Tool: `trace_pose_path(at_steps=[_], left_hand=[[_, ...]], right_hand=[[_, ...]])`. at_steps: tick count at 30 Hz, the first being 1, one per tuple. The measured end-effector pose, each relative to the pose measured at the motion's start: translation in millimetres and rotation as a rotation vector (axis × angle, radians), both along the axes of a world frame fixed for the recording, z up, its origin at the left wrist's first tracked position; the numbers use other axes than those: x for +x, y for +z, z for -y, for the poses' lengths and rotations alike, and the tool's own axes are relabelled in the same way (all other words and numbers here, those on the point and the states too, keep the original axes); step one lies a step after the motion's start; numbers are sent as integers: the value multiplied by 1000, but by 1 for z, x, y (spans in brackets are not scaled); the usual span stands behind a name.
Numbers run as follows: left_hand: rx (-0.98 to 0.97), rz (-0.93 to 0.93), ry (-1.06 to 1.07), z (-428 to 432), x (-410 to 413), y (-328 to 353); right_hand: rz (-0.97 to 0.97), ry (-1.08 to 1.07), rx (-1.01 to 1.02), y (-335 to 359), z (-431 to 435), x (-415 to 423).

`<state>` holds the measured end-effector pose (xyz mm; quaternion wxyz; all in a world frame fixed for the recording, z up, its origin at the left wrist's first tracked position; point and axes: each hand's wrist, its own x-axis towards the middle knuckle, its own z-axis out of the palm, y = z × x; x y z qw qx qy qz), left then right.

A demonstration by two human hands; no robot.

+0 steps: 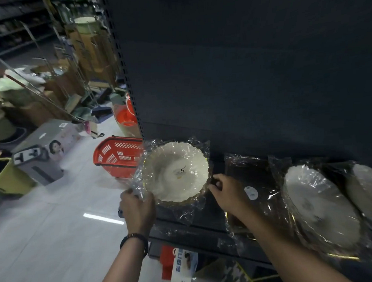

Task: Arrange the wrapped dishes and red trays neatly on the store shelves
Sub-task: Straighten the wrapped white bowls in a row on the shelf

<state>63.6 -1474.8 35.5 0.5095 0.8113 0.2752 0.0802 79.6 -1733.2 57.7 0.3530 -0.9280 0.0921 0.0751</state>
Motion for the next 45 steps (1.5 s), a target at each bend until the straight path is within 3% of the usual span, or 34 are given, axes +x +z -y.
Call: trace_pose_path(at_steps=[7, 10, 13, 19, 23, 33, 39, 43, 45], left_hand=[[55, 104, -481, 101, -22, 25], [96, 44, -735, 157, -28, 36], [4, -29, -822, 210, -34, 38], [-83, -167, -780, 298, -39, 36], [-33, -227, -786, 331, -31, 25], [55, -261, -702, 367, -28, 12], [72, -218, -674, 371, -36, 18], [37, -191, -611, 358, -42, 26], [38, -178, -576, 348, -44, 32]], right_hand=[[148, -176, 114, 29, 79, -70], [214, -241, 147, 40, 124, -96], [232, -352, 126, 43, 174, -119], [129, -606, 127, 24, 267, -165], [33, -703, 138, 3, 301, -193], [-130, -564, 122, -12, 311, -212], [-98, -723, 361, -19, 311, -200], [-65, -905, 710, -24, 302, -193], [-52, -930, 792, -23, 294, -191]])
